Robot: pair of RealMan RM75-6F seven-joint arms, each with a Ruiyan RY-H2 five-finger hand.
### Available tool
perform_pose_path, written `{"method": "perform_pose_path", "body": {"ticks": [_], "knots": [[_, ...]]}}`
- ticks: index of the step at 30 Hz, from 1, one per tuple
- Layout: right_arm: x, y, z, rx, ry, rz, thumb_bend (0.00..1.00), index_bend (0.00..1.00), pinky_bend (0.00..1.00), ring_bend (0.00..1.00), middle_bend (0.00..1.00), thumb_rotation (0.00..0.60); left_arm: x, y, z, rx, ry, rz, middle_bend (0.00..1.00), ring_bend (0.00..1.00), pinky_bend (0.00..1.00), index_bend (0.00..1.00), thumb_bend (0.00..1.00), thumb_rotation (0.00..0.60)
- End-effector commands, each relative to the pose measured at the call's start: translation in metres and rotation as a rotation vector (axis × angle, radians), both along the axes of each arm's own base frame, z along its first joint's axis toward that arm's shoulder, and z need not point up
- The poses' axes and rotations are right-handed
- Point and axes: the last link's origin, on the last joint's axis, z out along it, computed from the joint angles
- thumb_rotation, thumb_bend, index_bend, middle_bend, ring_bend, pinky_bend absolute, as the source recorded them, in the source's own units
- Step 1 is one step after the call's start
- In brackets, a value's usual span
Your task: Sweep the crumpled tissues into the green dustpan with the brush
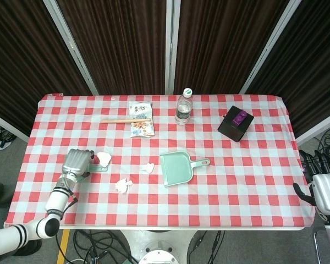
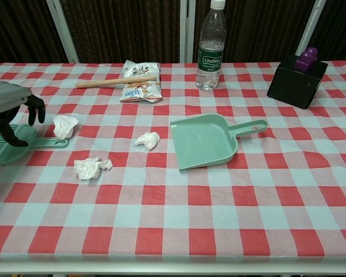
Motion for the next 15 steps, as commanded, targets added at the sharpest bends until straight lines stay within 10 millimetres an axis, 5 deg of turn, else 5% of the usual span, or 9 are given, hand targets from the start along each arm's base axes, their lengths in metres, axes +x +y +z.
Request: {"method": "perform_pose_path", "body": {"ticks": [1,15], "knots": [[-0.001,0.0,0.0,0.001,0.0,-0.004,0.22,0.06,0.08,0.03,0.14,0.6,0.006,-0.001,-0.01,-0.014,0.013,-0.003,0.42,0.68,0.91,0.41,0.19,0.6],[-0.007,0.001,0.0,0.005,-0.009,-0.027,0.22,0.06,0.08,0.03,0.14,0.6,0.013,0.003,-0.026,-0.034,0.046,0.008,0.44,0.68,0.91,0.44,0.25,0.6]]}}
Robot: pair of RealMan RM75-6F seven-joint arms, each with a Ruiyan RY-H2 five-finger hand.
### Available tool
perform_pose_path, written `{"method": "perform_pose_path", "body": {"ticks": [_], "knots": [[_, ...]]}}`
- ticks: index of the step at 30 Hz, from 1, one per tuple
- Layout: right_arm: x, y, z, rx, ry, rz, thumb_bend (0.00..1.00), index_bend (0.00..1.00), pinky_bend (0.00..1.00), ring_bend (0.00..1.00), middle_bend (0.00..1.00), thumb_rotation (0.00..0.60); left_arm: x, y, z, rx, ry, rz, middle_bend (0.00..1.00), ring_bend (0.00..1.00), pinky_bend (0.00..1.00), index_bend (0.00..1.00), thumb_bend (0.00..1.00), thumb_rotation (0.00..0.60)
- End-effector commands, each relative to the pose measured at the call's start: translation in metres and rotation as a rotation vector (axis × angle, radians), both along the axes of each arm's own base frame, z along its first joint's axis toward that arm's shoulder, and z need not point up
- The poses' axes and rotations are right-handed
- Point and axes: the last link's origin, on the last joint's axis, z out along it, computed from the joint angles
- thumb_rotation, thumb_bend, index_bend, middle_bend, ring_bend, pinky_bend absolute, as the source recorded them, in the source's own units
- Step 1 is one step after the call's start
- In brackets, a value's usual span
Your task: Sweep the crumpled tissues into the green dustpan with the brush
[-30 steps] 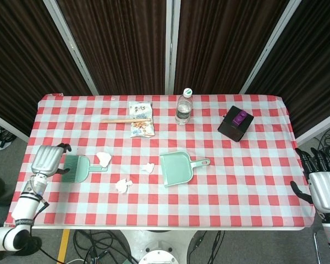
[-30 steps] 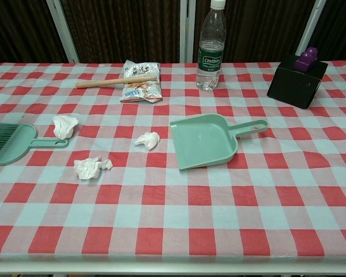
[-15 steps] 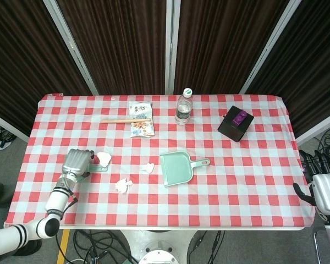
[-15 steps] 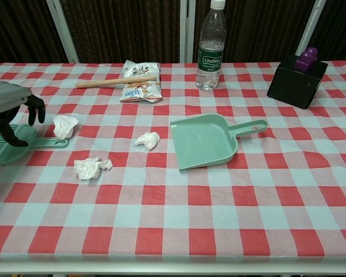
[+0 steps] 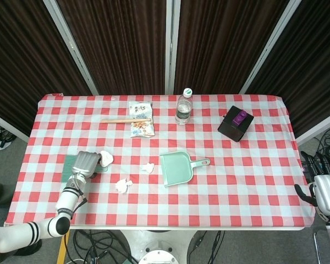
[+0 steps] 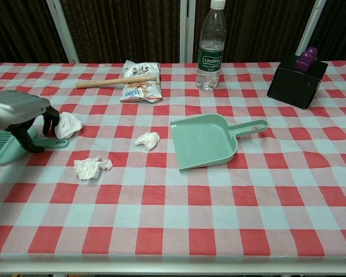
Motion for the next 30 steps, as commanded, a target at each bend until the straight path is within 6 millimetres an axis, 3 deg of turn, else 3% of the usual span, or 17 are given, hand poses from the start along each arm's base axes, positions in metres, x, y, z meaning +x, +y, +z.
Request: {"method": "perform_pose_path", "body": {"ticks": [1,17,26,30], "knots": [[-0.001,0.0,0.001,-0.001,0.0,-0.003,0.22,0.06,0.08,0.03,0.14,0.6,0.001,0.001,-0.002,0.001,0.019,-0.005,0.45,0.68,0.91,0.45,0.25,0.6],[-0.004,0.001,-0.001,0.005,-0.004,-0.022,0.22,0.06,0.08,0.03,0.14,0.6,0.003,-0.001,-0.01,-0.013,0.062,-0.005,0.48,0.68,0.91,0.5,0.27,0.6],[-0.004,0.0,-0.003,0.012,-0.003,-0.033,0.22,0.06,0.08,0.03,0.15,0.6,0.002,-0.004,-0.013,-0.034,0.068,-0.012,0.51,0.68,0.91,0.52,0.38,0.6],[-0.001,-0.001,-0.005,0.026,0.004,-0.031,0.22,0.06,0.08,0.03,0.15,0.6,0.003,-0.005,-0.004,-0.008,0.041,-0.035,0.51,0.68,0.91,0.53,0.4,0.6]]}}
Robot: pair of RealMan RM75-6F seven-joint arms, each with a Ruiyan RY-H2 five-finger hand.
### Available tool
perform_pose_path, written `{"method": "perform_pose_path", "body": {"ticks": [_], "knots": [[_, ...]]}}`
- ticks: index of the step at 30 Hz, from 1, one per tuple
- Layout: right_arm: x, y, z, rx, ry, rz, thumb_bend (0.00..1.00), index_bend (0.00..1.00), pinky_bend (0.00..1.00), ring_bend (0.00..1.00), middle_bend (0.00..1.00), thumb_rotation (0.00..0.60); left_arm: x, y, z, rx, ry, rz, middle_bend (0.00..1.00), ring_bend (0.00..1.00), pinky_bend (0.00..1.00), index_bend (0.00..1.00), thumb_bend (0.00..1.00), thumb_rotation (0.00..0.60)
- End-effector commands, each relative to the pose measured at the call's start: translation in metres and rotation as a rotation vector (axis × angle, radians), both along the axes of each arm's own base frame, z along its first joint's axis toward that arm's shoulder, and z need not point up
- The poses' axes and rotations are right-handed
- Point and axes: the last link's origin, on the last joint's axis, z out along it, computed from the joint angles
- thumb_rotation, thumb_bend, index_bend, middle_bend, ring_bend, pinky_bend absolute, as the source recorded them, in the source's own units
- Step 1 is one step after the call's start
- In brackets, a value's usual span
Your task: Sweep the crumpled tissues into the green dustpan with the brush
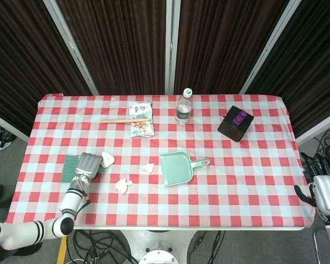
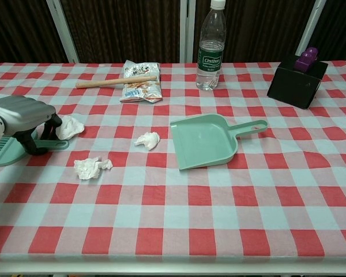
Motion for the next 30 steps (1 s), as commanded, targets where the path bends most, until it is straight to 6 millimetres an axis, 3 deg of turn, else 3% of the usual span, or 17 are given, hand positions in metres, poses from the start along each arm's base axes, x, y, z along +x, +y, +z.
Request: {"method": "perform_pose_path", "body": {"ticks": [1,8,15,22,30], "knots": [[0.003,-0.002,-0.002,0.014,0.009,0.008,0.22,0.06,0.08,0.03,0.15,0.6,-0.001,-0.001,0.011,0.03,-0.028,-0.023,0.51,0.68,0.91,0.53,0.41,0.6],[0.023,-0.018,-0.028,0.122,-0.001,0.058,0.27,0.12,0.13,0.09,0.21,0.6,-0.011,-0.011,0.054,0.112,-0.137,-0.078,0.53,0.68,0.91,0.54,0.43,0.6],[0.063,-0.059,-0.079,0.291,0.036,0.176,0.27,0.23,0.16,0.11,0.26,0.6,-0.018,-0.027,0.09,0.158,-0.316,-0.085,0.53,0.68,0.91,0.54,0.43,0.6],[0.095,-0.104,-0.135,0.382,0.117,0.26,0.23,0.3,0.18,0.13,0.29,0.6,-0.016,-0.035,0.093,0.133,-0.422,-0.101,0.53,0.68,0.9,0.54,0.43,0.6],[0.117,-0.133,-0.189,0.425,0.238,0.292,0.21,0.32,0.19,0.13,0.3,0.6,-0.018,-0.033,0.09,0.094,-0.415,-0.081,0.52,0.67,0.9,0.54,0.43,0.6]]}}
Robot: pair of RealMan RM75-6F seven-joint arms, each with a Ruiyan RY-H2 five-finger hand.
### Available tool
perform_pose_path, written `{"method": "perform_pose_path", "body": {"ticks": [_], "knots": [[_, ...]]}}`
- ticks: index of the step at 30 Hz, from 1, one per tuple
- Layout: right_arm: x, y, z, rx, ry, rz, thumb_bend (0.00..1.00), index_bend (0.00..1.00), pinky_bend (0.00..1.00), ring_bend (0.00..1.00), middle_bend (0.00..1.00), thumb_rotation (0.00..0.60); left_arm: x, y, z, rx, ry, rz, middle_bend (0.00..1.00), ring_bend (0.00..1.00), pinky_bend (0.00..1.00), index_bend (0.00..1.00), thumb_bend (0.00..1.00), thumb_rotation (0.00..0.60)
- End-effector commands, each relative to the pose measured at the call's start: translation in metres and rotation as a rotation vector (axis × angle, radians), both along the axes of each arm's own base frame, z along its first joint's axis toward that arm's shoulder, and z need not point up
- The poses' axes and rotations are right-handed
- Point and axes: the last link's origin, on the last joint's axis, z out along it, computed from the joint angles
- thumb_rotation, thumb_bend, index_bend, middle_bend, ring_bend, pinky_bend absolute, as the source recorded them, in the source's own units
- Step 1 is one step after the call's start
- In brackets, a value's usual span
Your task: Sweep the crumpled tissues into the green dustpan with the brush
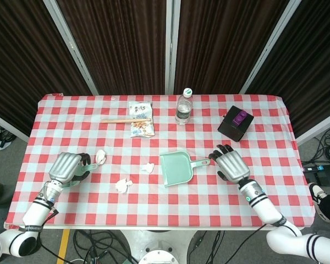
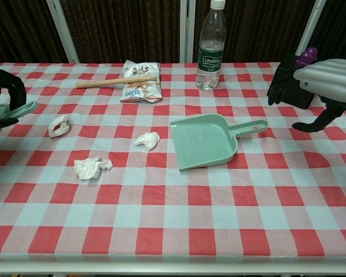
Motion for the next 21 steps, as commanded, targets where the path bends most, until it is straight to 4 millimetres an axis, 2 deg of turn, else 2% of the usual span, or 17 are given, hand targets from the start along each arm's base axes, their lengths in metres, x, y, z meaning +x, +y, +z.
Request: {"method": "perform_pose_path", "body": {"ticks": [1,7,21], "knots": [[0.008,-0.012,-0.024,0.003,0.055,0.012,0.21,0.33,0.19,0.13,0.3,0.6,0.0,0.001,0.0,-0.006,-0.001,0.004,0.52,0.67,0.9,0.54,0.43,0.6],[0.016,-0.017,-0.047,0.016,0.096,0.015,0.21,0.34,0.2,0.14,0.31,0.6,-0.003,0.001,-0.003,-0.019,-0.006,0.012,0.52,0.67,0.9,0.54,0.43,0.6],[0.027,-0.029,-0.065,0.007,0.097,0.002,0.23,0.4,0.21,0.19,0.38,0.6,-0.008,0.001,-0.005,-0.023,-0.02,0.015,0.52,0.66,0.9,0.54,0.43,0.6]]}}
